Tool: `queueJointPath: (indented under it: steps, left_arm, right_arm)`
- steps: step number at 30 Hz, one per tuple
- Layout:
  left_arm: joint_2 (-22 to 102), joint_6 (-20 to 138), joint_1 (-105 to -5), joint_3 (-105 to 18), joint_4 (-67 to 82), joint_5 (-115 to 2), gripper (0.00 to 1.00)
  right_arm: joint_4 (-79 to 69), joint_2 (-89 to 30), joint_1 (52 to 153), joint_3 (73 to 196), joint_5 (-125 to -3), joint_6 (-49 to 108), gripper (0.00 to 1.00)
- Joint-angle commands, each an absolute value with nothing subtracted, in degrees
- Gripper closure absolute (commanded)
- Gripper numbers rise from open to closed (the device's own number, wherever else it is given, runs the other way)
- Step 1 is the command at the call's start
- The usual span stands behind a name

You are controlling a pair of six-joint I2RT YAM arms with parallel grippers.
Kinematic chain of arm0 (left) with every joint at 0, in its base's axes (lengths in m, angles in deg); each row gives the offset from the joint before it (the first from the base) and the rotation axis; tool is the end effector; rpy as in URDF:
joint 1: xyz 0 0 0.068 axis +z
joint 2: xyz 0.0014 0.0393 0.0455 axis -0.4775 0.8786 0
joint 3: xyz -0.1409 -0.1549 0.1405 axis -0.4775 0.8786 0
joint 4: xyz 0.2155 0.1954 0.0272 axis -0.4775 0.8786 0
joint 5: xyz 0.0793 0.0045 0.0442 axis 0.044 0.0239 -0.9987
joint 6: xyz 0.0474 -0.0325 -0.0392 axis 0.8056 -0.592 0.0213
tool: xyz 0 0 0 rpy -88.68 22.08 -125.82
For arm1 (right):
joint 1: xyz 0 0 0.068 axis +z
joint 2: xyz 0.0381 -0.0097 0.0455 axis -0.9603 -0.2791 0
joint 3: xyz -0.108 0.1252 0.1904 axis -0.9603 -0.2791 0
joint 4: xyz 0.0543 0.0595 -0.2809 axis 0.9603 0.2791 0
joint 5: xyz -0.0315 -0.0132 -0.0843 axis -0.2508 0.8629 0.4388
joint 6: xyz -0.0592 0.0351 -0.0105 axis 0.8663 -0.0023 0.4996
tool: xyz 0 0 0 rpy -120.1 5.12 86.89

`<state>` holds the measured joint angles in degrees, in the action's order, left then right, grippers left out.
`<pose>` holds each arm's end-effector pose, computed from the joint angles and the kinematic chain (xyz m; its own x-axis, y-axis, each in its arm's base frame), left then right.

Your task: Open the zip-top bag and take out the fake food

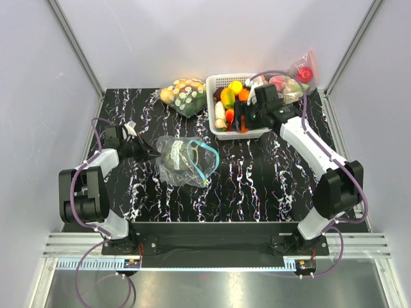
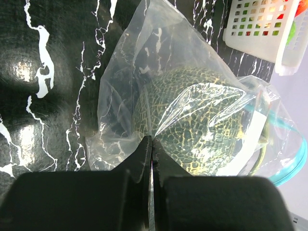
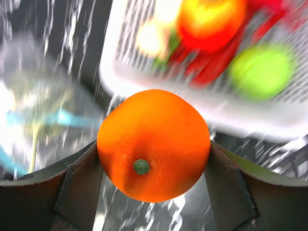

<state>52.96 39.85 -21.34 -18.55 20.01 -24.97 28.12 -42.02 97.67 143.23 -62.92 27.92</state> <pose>0.3366 0.0058 0.1268 -0.8210 -0.4981 -0.2790 -0.1389 0.6482 -0.7487 0.3766 0.1738 0.2803 -0.6865 -0.1447 -0.7126 -0.3836 0.9046 0.1858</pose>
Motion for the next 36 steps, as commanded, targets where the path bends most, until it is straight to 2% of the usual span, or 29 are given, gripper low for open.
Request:
queueJointPath:
  steps: [1,7,13,17,26,36]
  left_arm:
    - [51.18,41.42,-20.96,-19.30,19.77,-25.69,1.00]
    - [50.83,41.94,-20.96,-18.42,20.12,-25.52,1.00]
    - [50.74,41.77,-20.96,-17.98,19.86,-25.43,1.00]
    - [51.26,41.94,-20.96,-18.33,20.12,-25.34,1.00]
    - [51.70,42.12,-20.96,-18.95,20.39,-25.26,1.00]
    - [51.35,42.21,-20.96,-18.59,20.39,-25.08,1.00]
  right_arm:
    - [25.17,-47.24,93.31,150.22,-63.52,30.63,0.31]
    - [27.89,-57.62,89.00,162.61,-64.40,32.22,0.31]
    - [29.21,-62.91,87.51,164.21,-63.96,31.87,0.31]
    - [28.86,-63.97,87.42,163.60,-64.31,31.60,0.26]
    - [29.56,-64.32,87.33,164.56,-62.99,32.04,0.00]
    - [27.90,-56.78,87.42,161.75,-61.76,33.19,0.00]
